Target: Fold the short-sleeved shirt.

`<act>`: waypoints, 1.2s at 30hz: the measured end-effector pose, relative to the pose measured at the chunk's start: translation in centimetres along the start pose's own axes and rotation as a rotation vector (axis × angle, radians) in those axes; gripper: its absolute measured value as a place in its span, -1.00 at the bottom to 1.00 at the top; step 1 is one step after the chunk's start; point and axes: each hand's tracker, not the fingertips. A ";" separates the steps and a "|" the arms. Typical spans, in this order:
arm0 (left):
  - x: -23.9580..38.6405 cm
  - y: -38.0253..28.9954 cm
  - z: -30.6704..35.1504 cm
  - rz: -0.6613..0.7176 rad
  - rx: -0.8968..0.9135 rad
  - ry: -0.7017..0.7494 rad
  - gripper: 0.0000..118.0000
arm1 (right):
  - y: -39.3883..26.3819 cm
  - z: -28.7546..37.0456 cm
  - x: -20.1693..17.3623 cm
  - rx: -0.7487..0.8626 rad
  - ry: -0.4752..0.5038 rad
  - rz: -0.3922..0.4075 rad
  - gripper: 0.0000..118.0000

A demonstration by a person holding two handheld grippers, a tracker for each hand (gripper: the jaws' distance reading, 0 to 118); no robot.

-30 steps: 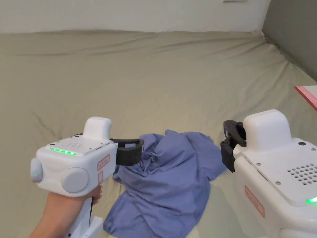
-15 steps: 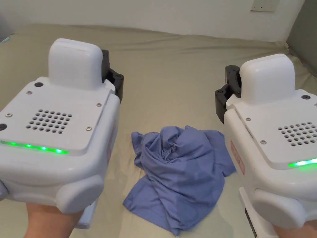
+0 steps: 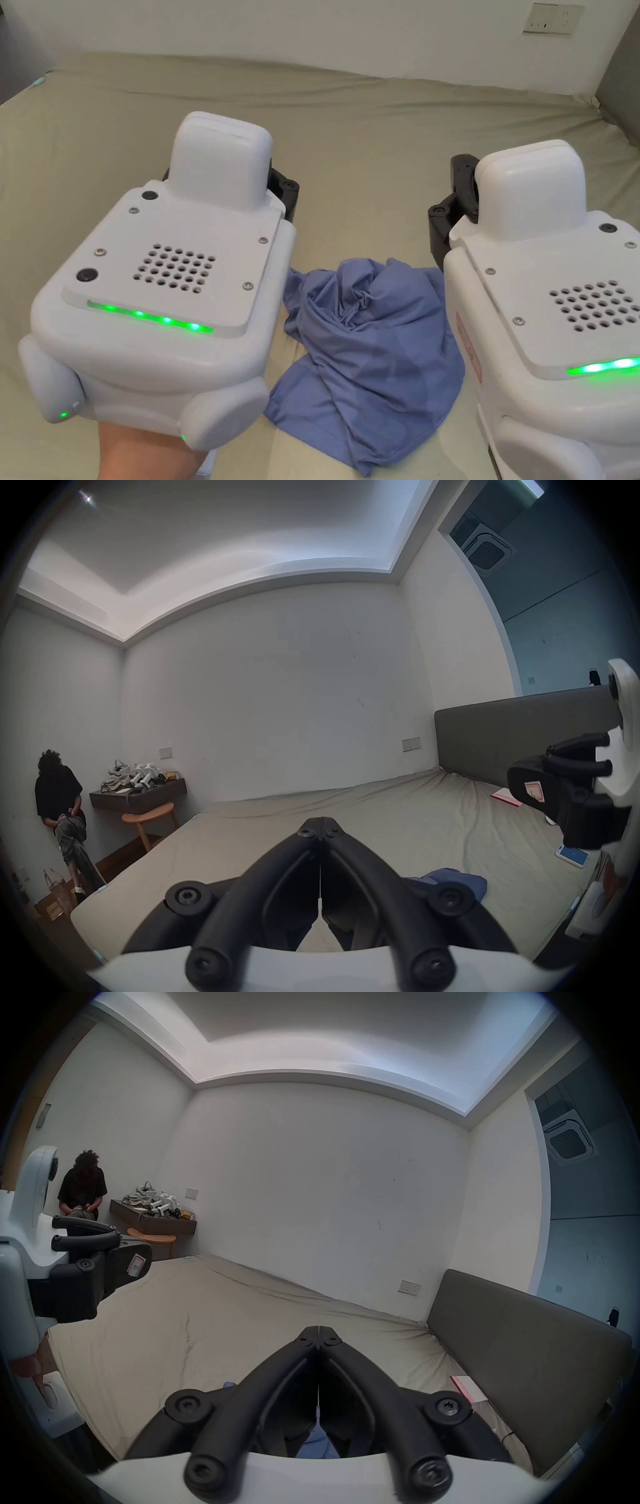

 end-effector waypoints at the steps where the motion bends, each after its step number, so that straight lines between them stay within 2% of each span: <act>1: 0.0 -0.1 -0.3 0.014 -0.009 -0.013 -1.00 | 0.0 0.0 0.0 -0.002 0.002 0.000 -0.98; 5: 0.0 -2.2 -2.0 0.022 -0.123 -0.076 -1.00 | -0.7 -0.3 0.3 -0.021 0.001 0.006 -0.98; 8: 0.4 -6.6 -4.1 -0.005 -0.288 -0.080 -1.00 | -1.8 -0.5 1.1 -0.046 -0.003 -0.005 -0.98; 12: 0.9 -14.3 -6.4 0.028 -0.577 -0.165 -1.00 | -3.7 -0.9 2.1 -0.092 -0.008 -0.010 -0.98; 13: 1.1 -16.1 -6.7 0.025 -0.637 -0.175 -0.81 | -4.1 -1.0 2.2 -0.106 -0.007 -0.006 -0.98; 15: 1.5 -19.6 -7.1 0.004 -0.754 -0.173 0.35 | -5.1 -1.1 2.8 -0.129 -0.009 0.000 -0.98; 16: 1.6 -21.2 -7.2 0.023 -0.796 -0.146 0.60 | -5.5 -1.1 3.0 -0.144 -0.013 0.002 -0.98; 18: 1.5 -23.4 -7.6 0.070 -0.895 -0.160 0.66 | -6.4 -1.2 3.6 -0.168 -0.012 -0.003 -0.98; 19: 1.7 -24.0 -8.0 0.101 -0.869 -0.164 0.71 | -6.9 -1.1 3.9 -0.181 -0.012 -0.008 -0.98; 24: 3.4 -27.3 -10.4 0.076 -0.977 -0.141 0.86 | -9.5 -1.6 5.0 -0.273 -0.026 0.027 -0.98; 25: 3.8 -27.8 -10.6 0.073 -1.006 -0.151 0.83 | -9.7 -1.8 5.3 -0.283 -0.027 0.025 -0.98; 26: 4.1 -28.1 -10.7 0.075 -1.017 -0.148 0.69 | -10.0 -1.8 5.6 -0.292 -0.027 0.019 -0.98; 28: 4.3 -27.7 -10.3 0.078 -0.968 -0.126 0.71 | -10.3 -1.9 6.2 -0.307 -0.022 0.001 -0.98; 30: 4.6 -27.5 -10.5 0.059 -0.983 -0.147 0.55 | -10.6 -2.1 6.5 -0.318 -0.027 0.001 -0.98; 31: 4.6 -27.1 -10.3 0.054 -0.967 -0.166 0.34 | -10.8 -2.3 6.5 -0.326 -0.033 0.009 -0.98; 33: 5.4 -26.4 -9.9 0.025 -0.942 -0.221 -0.39 | -11.1 -2.9 6.6 -0.340 -0.035 0.016 -0.98; 34: 6.2 -26.1 -9.6 -0.004 -0.931 -0.249 -0.87 | -11.2 -3.1 6.5 -0.347 -0.031 0.015 -0.98; 35: 7.1 -26.0 -9.4 -0.043 -0.920 -0.268 -0.98 | -11.3 -3.4 6.5 -0.356 -0.025 0.010 -0.98; 36: 8.1 -26.0 -9.1 -0.093 -0.902 -0.246 -0.98 | -11.3 -3.8 6.6 -0.366 -0.013 0.001 -0.98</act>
